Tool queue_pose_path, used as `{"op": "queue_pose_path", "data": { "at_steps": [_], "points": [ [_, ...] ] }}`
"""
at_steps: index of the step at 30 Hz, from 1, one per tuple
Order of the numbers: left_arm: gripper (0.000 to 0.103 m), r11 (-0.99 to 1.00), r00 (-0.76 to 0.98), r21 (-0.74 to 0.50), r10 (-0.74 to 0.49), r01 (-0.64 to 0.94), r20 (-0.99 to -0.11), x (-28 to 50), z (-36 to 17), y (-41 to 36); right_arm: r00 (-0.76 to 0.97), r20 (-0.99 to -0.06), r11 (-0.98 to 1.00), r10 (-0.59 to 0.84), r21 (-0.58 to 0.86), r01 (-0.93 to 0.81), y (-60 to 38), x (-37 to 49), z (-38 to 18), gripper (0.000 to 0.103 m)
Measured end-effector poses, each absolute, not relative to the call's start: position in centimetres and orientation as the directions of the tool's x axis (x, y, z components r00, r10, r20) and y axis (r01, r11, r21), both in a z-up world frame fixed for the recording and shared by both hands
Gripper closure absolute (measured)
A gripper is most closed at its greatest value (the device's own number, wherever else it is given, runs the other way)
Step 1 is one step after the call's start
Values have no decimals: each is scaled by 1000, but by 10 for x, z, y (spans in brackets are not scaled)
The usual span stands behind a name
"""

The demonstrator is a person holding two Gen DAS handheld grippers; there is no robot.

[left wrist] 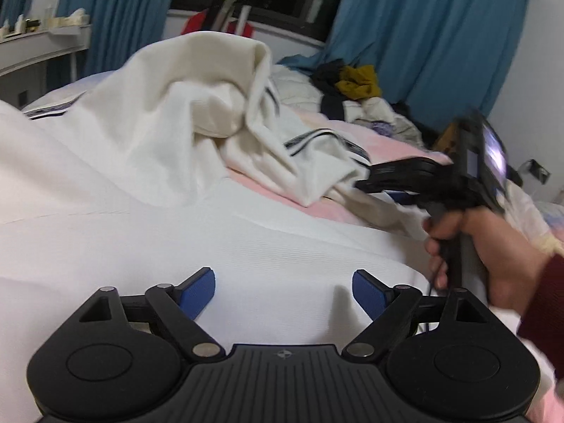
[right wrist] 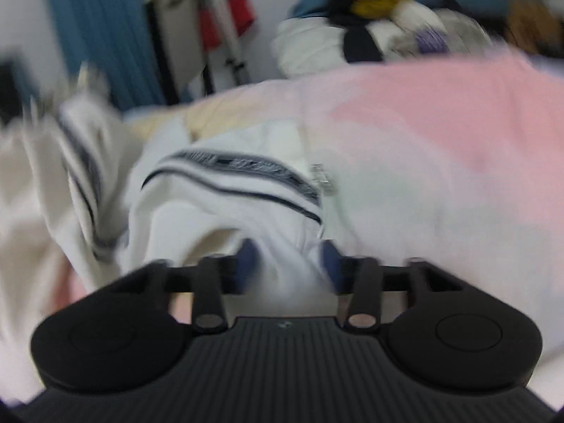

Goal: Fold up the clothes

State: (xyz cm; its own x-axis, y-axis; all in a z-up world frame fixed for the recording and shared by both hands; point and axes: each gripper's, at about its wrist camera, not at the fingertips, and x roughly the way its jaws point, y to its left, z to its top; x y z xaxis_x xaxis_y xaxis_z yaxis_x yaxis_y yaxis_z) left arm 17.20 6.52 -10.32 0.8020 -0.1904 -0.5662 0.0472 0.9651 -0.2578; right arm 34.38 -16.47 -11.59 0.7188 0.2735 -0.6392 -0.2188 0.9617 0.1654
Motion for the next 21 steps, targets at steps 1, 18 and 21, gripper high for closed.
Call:
{"op": "queue_pose_path", "data": {
  "at_steps": [1, 18, 21],
  "points": [
    [16, 965, 805, -255, -192, 53, -561, 173, -104, 64, 720, -647, 965, 250, 102, -243, -157, 344, -110, 83],
    [15, 946, 842, -300, -259, 122, -474, 171, -97, 63, 889, -397, 894, -229, -448, 30, -326, 360, 30, 91],
    [15, 948, 837, -296, -252, 114, -485, 174, -99, 62, 915, -308, 875, -262, -475, 91, -340, 356, 48, 91]
  ]
}}
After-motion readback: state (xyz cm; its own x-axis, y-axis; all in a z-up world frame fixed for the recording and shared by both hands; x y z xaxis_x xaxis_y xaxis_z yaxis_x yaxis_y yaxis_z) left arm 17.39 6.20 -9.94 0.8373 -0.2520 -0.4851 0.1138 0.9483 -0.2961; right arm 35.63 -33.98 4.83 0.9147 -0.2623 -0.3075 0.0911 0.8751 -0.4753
